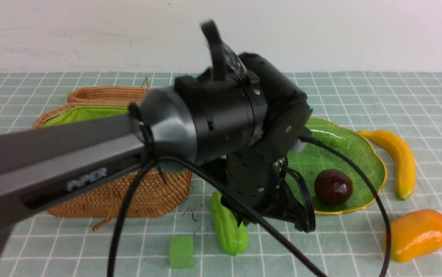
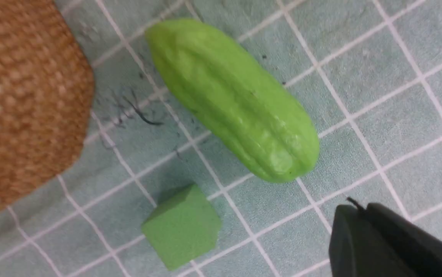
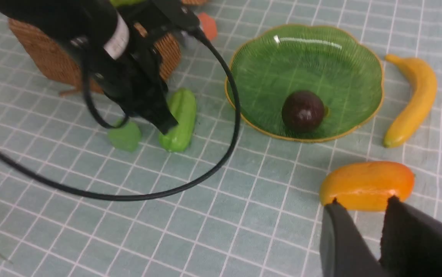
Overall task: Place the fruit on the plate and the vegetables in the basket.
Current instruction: Take a chayote with your left arm and place it on the basket on the left.
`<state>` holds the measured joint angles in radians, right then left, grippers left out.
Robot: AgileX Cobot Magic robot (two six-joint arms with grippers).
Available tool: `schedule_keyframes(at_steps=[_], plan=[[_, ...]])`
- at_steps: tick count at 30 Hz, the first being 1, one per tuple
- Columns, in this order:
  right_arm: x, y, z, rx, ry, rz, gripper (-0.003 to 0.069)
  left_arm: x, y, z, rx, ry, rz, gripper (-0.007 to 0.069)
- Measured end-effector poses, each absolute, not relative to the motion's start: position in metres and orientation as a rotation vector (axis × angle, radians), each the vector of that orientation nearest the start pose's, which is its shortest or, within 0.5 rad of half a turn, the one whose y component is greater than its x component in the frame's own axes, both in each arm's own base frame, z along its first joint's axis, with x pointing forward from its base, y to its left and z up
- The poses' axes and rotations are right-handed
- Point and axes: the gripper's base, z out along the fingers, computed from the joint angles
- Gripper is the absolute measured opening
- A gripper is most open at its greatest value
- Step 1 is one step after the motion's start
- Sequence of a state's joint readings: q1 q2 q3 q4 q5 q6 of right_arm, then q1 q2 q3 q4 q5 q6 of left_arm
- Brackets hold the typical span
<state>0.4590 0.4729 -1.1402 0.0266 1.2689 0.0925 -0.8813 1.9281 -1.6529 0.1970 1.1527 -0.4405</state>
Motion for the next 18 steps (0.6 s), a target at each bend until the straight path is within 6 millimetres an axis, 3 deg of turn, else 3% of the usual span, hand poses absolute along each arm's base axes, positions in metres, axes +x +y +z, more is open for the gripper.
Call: schedule_keyframes(at_steps=[7,8,9,11,15,18], plan=[[-0.002,0.001,0.429,-0.400,2.018,0.364,0.0178,0.296,-0.305,0.218,0.456,2.824,0.074,0.0444],[-0.002,0.001,0.429,-0.401,2.017,0.363,0.0178,0.297,-0.305,0.217,0.449,2.820,0.072,0.0455],[-0.001,0.002,0.428,-0.414,2.020,0.355,0.0178,0.303,-0.306,0.210,0.413,2.800,0.075,0.0531],[0.001,0.003,0.424,-0.424,2.034,0.356,0.0178,0.309,-0.307,0.202,0.390,2.774,0.085,0.0593],[0.007,0.008,0.412,-0.440,2.083,0.363,0.0178,0.316,-0.309,0.185,0.359,2.750,0.125,0.0627],[0.008,0.010,0.408,-0.449,2.099,0.378,0.0178,0.319,-0.309,0.170,0.343,2.763,0.164,0.0575]])
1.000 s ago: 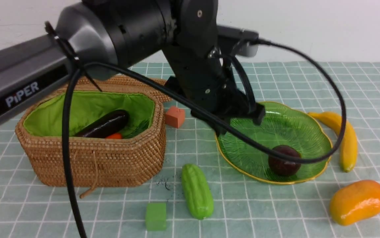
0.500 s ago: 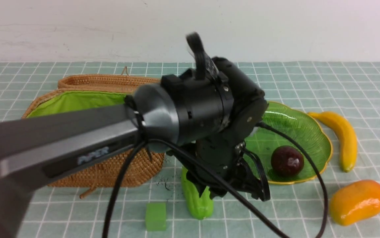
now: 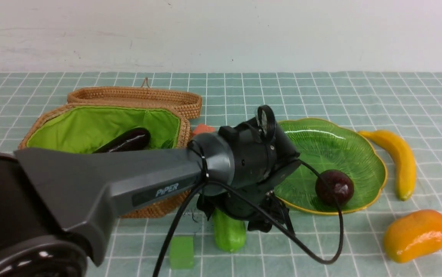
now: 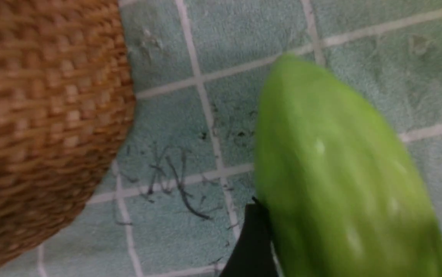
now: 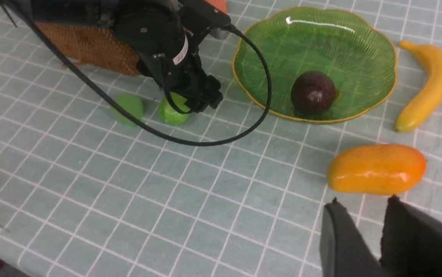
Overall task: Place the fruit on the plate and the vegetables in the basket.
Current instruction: Take a chayote with your left arm and place it on the basket on the left.
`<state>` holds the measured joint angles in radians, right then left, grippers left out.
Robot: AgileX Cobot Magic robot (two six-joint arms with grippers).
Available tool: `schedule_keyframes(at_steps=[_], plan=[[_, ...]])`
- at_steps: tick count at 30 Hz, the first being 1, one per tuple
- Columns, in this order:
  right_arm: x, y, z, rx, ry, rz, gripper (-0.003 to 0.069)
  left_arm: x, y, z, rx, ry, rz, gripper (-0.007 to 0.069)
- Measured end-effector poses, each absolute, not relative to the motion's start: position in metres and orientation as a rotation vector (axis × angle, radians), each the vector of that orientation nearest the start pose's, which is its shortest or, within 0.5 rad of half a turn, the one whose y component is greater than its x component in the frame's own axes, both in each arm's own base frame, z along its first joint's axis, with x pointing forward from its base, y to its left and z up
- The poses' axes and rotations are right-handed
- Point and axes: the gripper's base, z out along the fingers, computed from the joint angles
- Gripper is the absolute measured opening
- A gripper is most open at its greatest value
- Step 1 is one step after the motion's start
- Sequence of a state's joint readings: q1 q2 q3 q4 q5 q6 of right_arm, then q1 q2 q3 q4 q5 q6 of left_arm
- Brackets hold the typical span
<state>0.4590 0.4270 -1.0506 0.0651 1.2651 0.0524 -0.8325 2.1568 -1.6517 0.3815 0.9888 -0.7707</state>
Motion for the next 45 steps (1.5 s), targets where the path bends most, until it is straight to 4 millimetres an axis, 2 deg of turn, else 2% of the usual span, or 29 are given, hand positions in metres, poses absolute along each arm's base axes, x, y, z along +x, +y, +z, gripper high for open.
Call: schedule_keyframes(at_steps=[1,2,4,5,9,13,15,16,17,18,19,21,22,23,24,25,26,28,30,35,37,38,40,45], plan=[[0.008,0.011,0.408,-0.457,2.093,0.388,0.0178,0.320,-0.310,0.166,0.338,2.771,0.164,0.0535],[0.008,0.012,0.408,-0.460,2.091,0.391,0.0178,0.320,-0.310,0.166,0.338,2.771,0.164,0.0527],[0.008,0.013,0.409,-0.482,2.072,0.405,0.0178,0.319,-0.311,0.165,0.334,2.774,0.148,0.0430],[0.008,0.014,0.410,-0.488,2.064,0.411,0.0178,0.319,-0.311,0.165,0.328,2.780,0.142,0.0414],[0.008,0.017,0.412,-0.504,2.029,0.444,0.0178,0.315,-0.310,0.168,0.313,2.810,0.147,0.0422],[0.008,0.017,0.413,-0.502,2.021,0.450,0.0178,0.308,-0.308,0.189,0.354,2.818,0.159,0.0422],[0.008,0.018,0.414,-0.497,2.004,0.455,0.0178,0.299,-0.303,0.232,0.468,2.750,0.126,0.0422],[0.009,0.018,0.415,-0.496,2.002,0.456,0.0178,0.297,-0.301,0.240,0.494,2.733,0.123,0.0422],[0.009,0.018,0.417,-0.488,1.978,0.460,0.0178,0.289,-0.293,0.273,0.612,2.658,0.115,0.0422],[0.010,0.018,0.418,-0.482,1.958,0.464,0.0178,0.284,-0.286,0.293,0.692,2.606,0.126,0.0422],[0.010,0.018,0.419,-0.480,1.954,0.465,0.0178,0.283,-0.284,0.296,0.708,2.594,0.126,0.0422],[0.012,0.019,0.422,-0.467,1.913,0.473,0.0178,0.277,-0.268,0.326,0.847,2.499,0.179,0.0422],[0.013,0.019,0.426,-0.455,1.876,0.478,0.0178,0.276,-0.249,0.347,0.952,2.425,0.247,0.0422],[0.014,0.019,0.427,-0.449,1.858,0.481,0.0178,0.276,-0.238,0.358,1.019,2.373,0.284,0.0422],[0.014,0.019,0.429,-0.442,1.836,0.484,0.0178,0.280,-0.225,0.367,1.069,2.331,0.326,0.0422],[0.014,0.019,0.430,-0.440,1.831,0.485,0.0178,0.280,-0.222,0.370,1.096,2.311,0.340,0.0422],[0.015,0.020,0.431,-0.435,1.816,0.487,0.0178,0.288,-0.202,0.381,1.177,2.243,0.410,0.0422],[0.015,0.020,0.431,-0.434,1.814,0.488,0.0179,0.293,-0.191,0.384,1.215,2.216,0.449,0.0422],[0.015,0.020,0.431,-0.435,1.815,0.487,0.0181,0.310,-0.165,0.384,1.283,2.195,0.537,0.0422],[0.015,0.020,0.430,-0.437,1.821,0.486,0.0181,0.344,-0.134,0.363,1.389,2.216,0.639,0.0422],[0.015,0.020,0.430,-0.437,1.821,0.486,0.0181,0.353,-0.130,0.355,1.398,2.223,0.644,0.0422],[0.015,0.020,0.430,-0.437,1.821,0.486,0.0181,0.365,-0.125,0.344,1.402,2.232,0.648,0.0422],[0.015,0.020,0.430,-0.437,1.823,0.486,0.0181,0.373,-0.124,0.333,1.413,2.241,0.650,0.0428],[0.018,0.023,0.430,-0.440,1.835,0.510,0.0181,0.383,-0.128,0.319,1.437,2.245,0.653,0.0514]])
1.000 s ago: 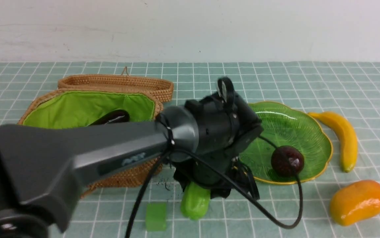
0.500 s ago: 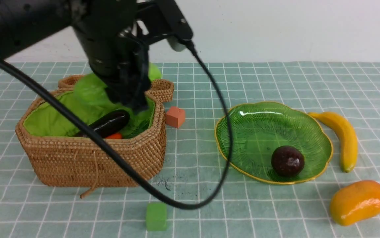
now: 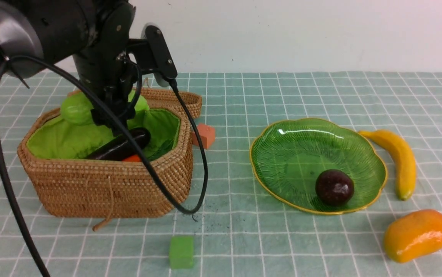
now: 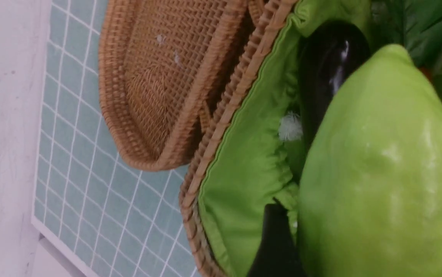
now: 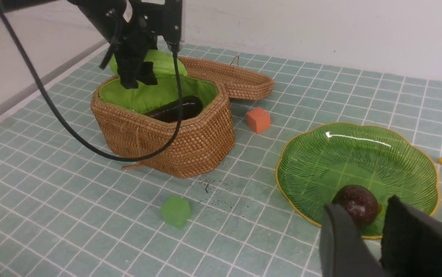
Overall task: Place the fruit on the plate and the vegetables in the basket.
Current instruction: Take a chayote with your left arm and place it on the basket on the left, then use the right arm to grab a mango and put it into the right plate
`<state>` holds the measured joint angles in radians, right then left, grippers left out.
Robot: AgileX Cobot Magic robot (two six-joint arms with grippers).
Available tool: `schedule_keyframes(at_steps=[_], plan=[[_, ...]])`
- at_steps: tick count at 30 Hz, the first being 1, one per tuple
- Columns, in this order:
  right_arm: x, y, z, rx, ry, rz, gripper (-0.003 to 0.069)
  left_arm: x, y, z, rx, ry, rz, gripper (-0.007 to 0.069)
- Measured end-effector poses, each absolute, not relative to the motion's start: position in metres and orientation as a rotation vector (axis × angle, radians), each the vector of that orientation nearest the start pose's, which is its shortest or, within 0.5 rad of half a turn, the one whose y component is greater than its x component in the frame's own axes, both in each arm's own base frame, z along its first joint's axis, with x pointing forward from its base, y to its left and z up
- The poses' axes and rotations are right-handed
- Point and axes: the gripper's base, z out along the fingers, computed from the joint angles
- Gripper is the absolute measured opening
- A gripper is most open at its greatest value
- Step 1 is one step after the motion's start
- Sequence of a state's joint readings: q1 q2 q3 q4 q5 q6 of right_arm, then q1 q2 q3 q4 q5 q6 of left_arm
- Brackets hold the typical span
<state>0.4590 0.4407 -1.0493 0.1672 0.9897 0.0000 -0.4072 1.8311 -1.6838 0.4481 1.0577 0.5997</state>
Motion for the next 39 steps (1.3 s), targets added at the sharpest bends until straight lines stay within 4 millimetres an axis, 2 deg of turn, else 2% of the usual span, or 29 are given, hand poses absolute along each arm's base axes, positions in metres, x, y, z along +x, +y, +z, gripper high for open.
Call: schedule_keyframes(at_steps=[2,6,7,10,11,12,13,15,16,17,18,20,21,22,23,24,25,26,27,28,29,30,31,33,34,36,39], plan=[[0.021,0.026,0.430,-0.444,1.852,0.527,0.0181,0.384,-0.128,0.316,1.443,2.250,0.652,0.0584],[0.026,0.029,0.430,-0.447,1.871,0.537,0.0182,0.381,-0.126,0.318,1.397,2.295,0.645,0.0617],[0.028,0.030,0.429,-0.447,1.876,0.536,0.0182,0.378,-0.125,0.321,1.353,2.312,0.632,0.0613],[0.036,0.034,0.428,-0.451,1.909,0.533,0.0182,0.364,-0.124,0.344,1.099,2.360,0.522,0.0520],[0.038,0.035,0.428,-0.452,1.917,0.532,0.0182,0.362,-0.124,0.348,1.058,2.363,0.504,0.0510],[0.047,0.040,0.425,-0.459,1.957,0.526,0.0182,0.347,-0.126,0.370,0.916,2.348,0.435,0.0398],[0.050,0.041,0.424,-0.461,1.971,0.524,0.0182,0.344,-0.127,0.372,0.916,2.339,0.432,0.0381],[0.072,0.052,0.417,-0.476,2.072,0.509,0.0183,0.304,-0.136,0.415,0.736,2.265,0.281,0.0112],[0.074,0.053,0.416,-0.476,2.079,0.507,0.0183,0.304,-0.136,0.415,0.724,2.268,0.276,0.0112],[0.088,0.059,0.410,-0.483,2.132,0.486,0.0185,0.279,-0.140,0.436,0.657,2.225,0.179,0.0014],[0.098,0.063,0.406,-0.488,2.168,0.467,0.0188,0.261,-0.140,0.450,0.608,2.199,0.109,-0.0013],[0.116,0.070,0.397,-0.502,2.240,0.419,0.0191,0.231,-0.134,0.469,0.526,2.160,-0.004,-0.0013],[0.126,0.073,0.390,-0.499,2.283,0.384,0.0193,0.213,-0.128,0.473,0.490,2.151,-0.058,-0.0013],[0.128,0.073,0.389,-0.498,2.291,0.377,0.0193,0.210,-0.126,0.473,0.486,2.148,-0.065,-0.0013],[0.141,0.076,0.381,-0.485,2.343,0.329,0.0195,0.186,-0.116,0.474,0.462,2.130,-0.122,-0.0013],[0.150,0.077,0.375,-0.471,2.380,0.288,0.0196,0.172,-0.110,0.469,0.465,2.124,-0.148,-0.0013],[0.161,0.078,0.367,-0.450,2.425,0.222,0.0197,0.157,-0.104,0.453,0.471,2.132,-0.188,-0.0013],[0.170,0.078,0.360,-0.423,2.468,0.182,0.0199,0.146,-0.100,0.449,0.476,2.112,-0.223,-0.0013],[0.176,0.077,0.356,-0.404,2.496,0.151,0.0200,0.137,-0.096,0.433,0.492,2.124,-0.246,-0.0013],[0.190,0.073,0.345,-0.345,2.554,0.091,0.0201,0.123,-0.091,0.416,0.508,2.116,-0.298,-0.0013],[0.191,0.071,0.345,-0.337,2.556,0.085,0.0201,0.118,-0.087,0.414,0.505,2.105,-0.318,-0.0013],[0.202,0.066,0.337,-0.278,2.602,0.056,0.0202,0.108,-0.083,0.399,0.522,2.092,-0.361,-0.0013],[0.216,0.054,0.326,-0.173,2.658,0.034,0.0202,0.093,-0.076,0.373,0.548,2.060,-0.431,-0.0013],[0.230,0.038,0.316,-0.025,2.707,0.053,0.0203,0.078,-0.067,0.356,0.547,2.002,-0.508,-0.0013],[0.231,0.036,0.315,-0.007,2.711,0.057,0.0203,0.077,-0.067,0.351,0.549,1.999,-0.516,-0.0013],[0.245,0.014,0.302,0.213,2.752,0.130,0.0211,0.062,-0.055,0.330,0.532,1.922,-0.604,-0.0013],[0.257,0.000,0.288,0.386,2.768,0.220,0.0251,0.052,-0.047,0.311,0.514,1.864,-0.658,-0.0013]])
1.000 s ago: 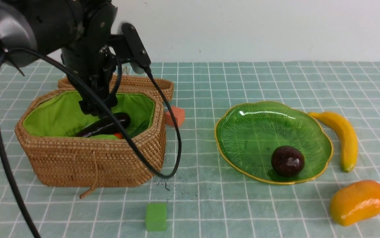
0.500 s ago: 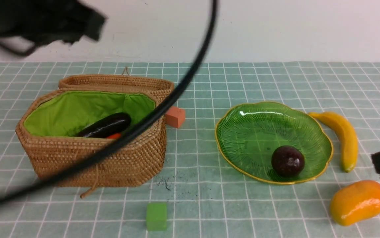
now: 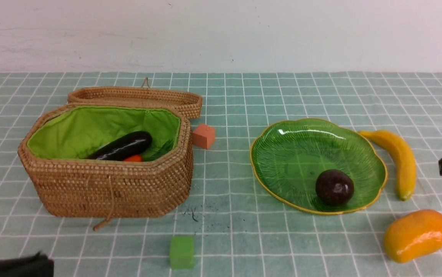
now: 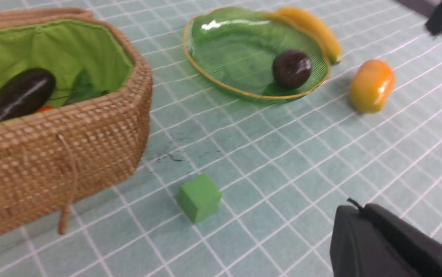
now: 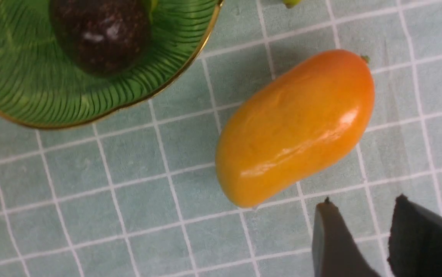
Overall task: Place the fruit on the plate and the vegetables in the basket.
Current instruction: Use the right arm to grab a mango and put it into the right plate
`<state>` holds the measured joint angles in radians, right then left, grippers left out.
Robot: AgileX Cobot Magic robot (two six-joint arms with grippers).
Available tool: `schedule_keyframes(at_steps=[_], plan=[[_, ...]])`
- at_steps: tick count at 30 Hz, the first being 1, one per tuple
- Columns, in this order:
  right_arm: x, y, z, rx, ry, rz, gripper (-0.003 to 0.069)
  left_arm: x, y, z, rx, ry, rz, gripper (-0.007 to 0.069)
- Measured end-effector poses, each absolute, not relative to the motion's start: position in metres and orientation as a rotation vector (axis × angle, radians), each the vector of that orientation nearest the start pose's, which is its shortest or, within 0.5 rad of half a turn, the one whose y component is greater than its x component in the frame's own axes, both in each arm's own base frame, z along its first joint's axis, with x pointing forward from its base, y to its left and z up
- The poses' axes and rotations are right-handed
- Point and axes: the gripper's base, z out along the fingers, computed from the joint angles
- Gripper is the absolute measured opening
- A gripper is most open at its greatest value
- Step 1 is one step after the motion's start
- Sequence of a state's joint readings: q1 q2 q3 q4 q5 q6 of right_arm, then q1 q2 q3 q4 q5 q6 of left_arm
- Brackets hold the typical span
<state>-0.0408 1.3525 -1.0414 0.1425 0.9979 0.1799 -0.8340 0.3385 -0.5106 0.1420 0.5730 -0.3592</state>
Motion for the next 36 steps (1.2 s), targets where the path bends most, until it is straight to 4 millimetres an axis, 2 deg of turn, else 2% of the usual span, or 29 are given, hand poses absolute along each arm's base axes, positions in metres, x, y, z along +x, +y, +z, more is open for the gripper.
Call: schedule_keyframes(at_steps=[3,4,5,6,7,10,12,16,18,21,23,24,26,27,31,33,35,36], plan=[[0.270,-0.004,0.274,0.469,2.776,0.268,0.0342,0.047,-0.042,0.298,0.507,1.831,-0.677,-0.0013],[0.271,-0.004,0.273,0.478,2.773,0.271,0.0351,0.047,-0.042,0.298,0.507,1.830,-0.677,-0.0013],[0.279,-0.005,0.263,0.542,2.777,0.286,0.0435,0.046,-0.042,0.294,0.507,1.826,-0.680,-0.0013],[0.280,-0.005,0.262,0.548,2.778,0.286,0.0445,0.047,-0.042,0.294,0.508,1.826,-0.681,-0.0013],[0.285,-0.005,0.254,0.590,2.784,0.287,0.0517,0.047,-0.042,0.293,0.508,1.824,-0.682,-0.0013],[0.299,-0.007,0.230,0.683,2.819,0.278,0.0652,0.047,-0.043,0.291,0.507,1.818,-0.688,-0.0013],[0.303,-0.008,0.218,0.704,2.843,0.268,0.0674,0.047,-0.043,0.291,0.507,1.815,-0.689,-0.0013],[0.314,-0.009,0.195,0.762,2.869,0.263,0.0671,0.047,-0.043,0.292,0.507,1.808,-0.689,-0.0013],[0.317,-0.009,0.189,0.775,2.868,0.265,0.0663,0.047,-0.043,0.292,0.508,1.807,-0.685,-0.0013],[0.320,-0.009,0.172,0.796,2.918,0.253,0.0605,0.048,-0.043,0.292,0.509,1.805,-0.683,-0.0013],[0.320,-0.009,0.170,0.794,2.926,0.252,0.0582,0.048,-0.043,0.292,0.509,1.805,-0.683,-0.0013],[0.320,-0.009,0.169,0.778,2.931,0.250,0.0544,0.048,-0.043,0.292,0.510,1.804,-0.682,-0.0013],[0.321,-0.009,0.169,0.700,2.937,0.243,0.0507,0.048,-0.043,0.292,0.510,1.804,-0.682,-0.0013],[0.321,-0.010,0.169,0.689,2.937,0.241,0.0507,0.048,-0.043,0.292,0.510,1.804,-0.682,-0.0013],[0.321,-0.010,0.170,0.467,2.972,0.210,0.0507,0.048,-0.043,0.292,0.510,1.804,-0.682,-0.0013],[0.319,-0.011,0.174,0.428,2.976,0.201,0.0507,0.048,-0.043,0.292,0.510,1.804,-0.682,-0.0013],[0.312,-0.012,0.195,0.381,2.944,0.173,0.0507,0.048,-0.043,0.293,0.508,1.792,-0.688,-0.0013],[0.311,-0.012,0.198,0.379,2.940,0.170,0.0507,0.048,-0.043,0.293,0.508,1.790,-0.689,-0.0013]])
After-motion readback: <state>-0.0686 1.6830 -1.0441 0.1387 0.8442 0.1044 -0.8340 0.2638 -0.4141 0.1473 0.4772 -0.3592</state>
